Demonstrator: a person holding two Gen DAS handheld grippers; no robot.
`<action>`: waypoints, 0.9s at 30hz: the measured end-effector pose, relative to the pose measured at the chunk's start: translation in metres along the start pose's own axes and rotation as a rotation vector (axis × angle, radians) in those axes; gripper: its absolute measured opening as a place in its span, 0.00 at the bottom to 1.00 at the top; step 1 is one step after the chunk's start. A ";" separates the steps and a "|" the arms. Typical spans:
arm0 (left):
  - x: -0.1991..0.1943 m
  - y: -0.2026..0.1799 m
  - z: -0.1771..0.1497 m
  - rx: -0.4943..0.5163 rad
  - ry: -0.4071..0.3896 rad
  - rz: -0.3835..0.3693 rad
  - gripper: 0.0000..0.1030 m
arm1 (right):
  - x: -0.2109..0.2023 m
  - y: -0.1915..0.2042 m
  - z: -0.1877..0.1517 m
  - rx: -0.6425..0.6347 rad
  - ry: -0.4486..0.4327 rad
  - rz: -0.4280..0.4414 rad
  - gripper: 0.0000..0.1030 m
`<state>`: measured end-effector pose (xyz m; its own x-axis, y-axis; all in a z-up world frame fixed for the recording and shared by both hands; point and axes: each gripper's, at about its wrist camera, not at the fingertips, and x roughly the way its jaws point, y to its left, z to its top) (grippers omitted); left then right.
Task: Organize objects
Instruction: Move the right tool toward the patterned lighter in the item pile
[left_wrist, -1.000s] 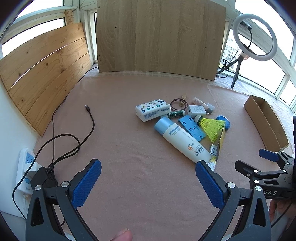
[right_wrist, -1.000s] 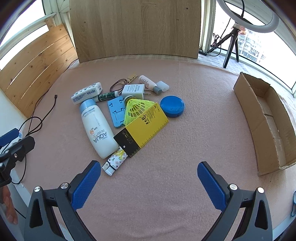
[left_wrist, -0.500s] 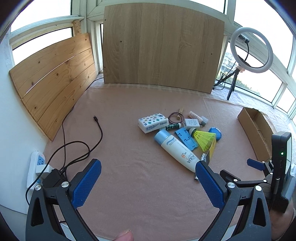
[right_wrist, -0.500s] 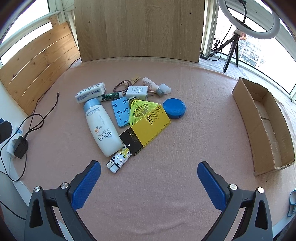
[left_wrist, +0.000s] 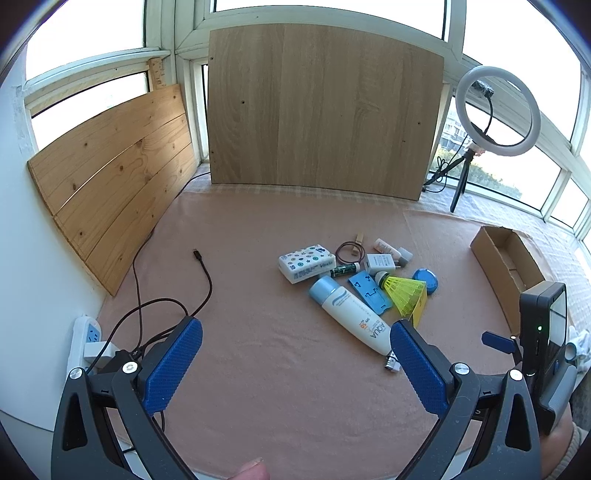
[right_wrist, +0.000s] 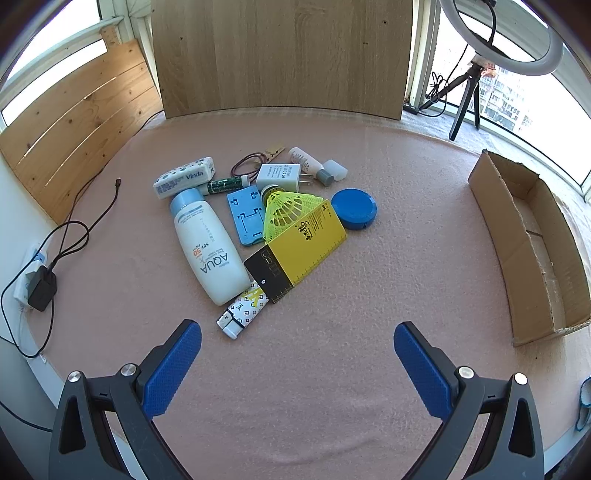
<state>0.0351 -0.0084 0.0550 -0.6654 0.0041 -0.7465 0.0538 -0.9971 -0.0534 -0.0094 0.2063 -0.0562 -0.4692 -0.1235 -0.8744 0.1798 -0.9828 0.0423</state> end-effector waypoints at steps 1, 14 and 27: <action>0.000 0.001 0.000 0.000 0.000 -0.001 1.00 | 0.001 0.000 0.000 -0.001 0.001 0.001 1.00; 0.009 0.009 -0.003 -0.003 0.017 0.010 1.00 | 0.019 0.011 -0.005 -0.002 0.053 0.042 1.00; 0.023 0.049 -0.017 -0.055 0.064 0.073 1.00 | 0.060 0.036 -0.010 -0.043 0.127 0.054 0.87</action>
<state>0.0353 -0.0560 0.0242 -0.6092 -0.0618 -0.7906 0.1425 -0.9893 -0.0325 -0.0225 0.1651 -0.1122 -0.3450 -0.1549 -0.9257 0.2402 -0.9680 0.0724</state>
